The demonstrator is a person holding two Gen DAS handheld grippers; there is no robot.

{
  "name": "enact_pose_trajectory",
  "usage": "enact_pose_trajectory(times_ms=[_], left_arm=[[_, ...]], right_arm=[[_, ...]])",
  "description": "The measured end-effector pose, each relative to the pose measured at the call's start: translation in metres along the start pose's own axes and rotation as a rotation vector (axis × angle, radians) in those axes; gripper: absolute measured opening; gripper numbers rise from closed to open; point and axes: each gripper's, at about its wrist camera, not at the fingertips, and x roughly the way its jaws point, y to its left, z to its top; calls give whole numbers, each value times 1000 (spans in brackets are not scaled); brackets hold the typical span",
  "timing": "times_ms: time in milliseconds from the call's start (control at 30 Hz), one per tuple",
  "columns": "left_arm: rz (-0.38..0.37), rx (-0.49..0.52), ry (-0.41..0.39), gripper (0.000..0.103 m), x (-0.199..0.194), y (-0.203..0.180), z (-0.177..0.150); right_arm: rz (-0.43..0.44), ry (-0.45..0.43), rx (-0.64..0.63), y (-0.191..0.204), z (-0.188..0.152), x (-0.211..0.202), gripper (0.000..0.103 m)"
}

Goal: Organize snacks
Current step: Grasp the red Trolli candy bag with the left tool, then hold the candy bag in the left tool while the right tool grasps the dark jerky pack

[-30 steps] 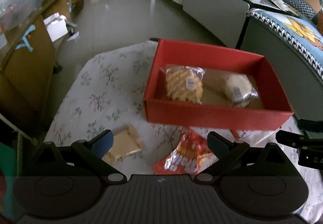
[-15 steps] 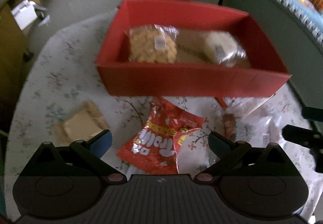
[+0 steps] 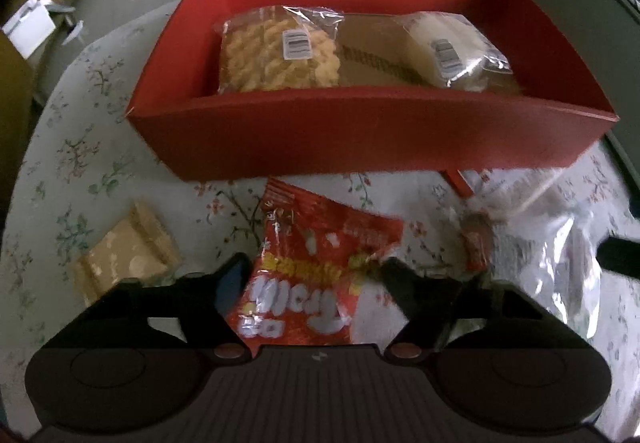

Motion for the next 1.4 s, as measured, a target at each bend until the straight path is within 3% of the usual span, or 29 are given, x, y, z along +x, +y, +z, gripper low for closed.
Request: enact_pose_trajectory(times_ms=[167, 433, 700, 833, 1033, 1233, 1400], left_arm=[[-82, -58, 28, 56, -15, 10, -11], [-107, -66, 8, 54, -37, 8, -21], [-135, -98, 8, 54, -39, 17, -20], [-148, -111, 13, 55, -39, 25, -21], [-147, -133, 19, 55, -40, 38, -25], [-142, -151, 15, 55, -44, 42, -27], [-144, -149, 12, 55, -44, 39, -25]], right_arm=[[0, 20, 7, 0, -1, 5, 75], [30, 23, -20, 9, 11, 12, 75], [86, 89, 7, 12, 21, 61, 75], [145, 164, 71, 4, 11, 62, 76], [254, 219, 21, 21, -23, 34, 77], [105, 138, -96, 46, -9, 32, 77], [124, 172, -161, 66, 4, 54, 78]])
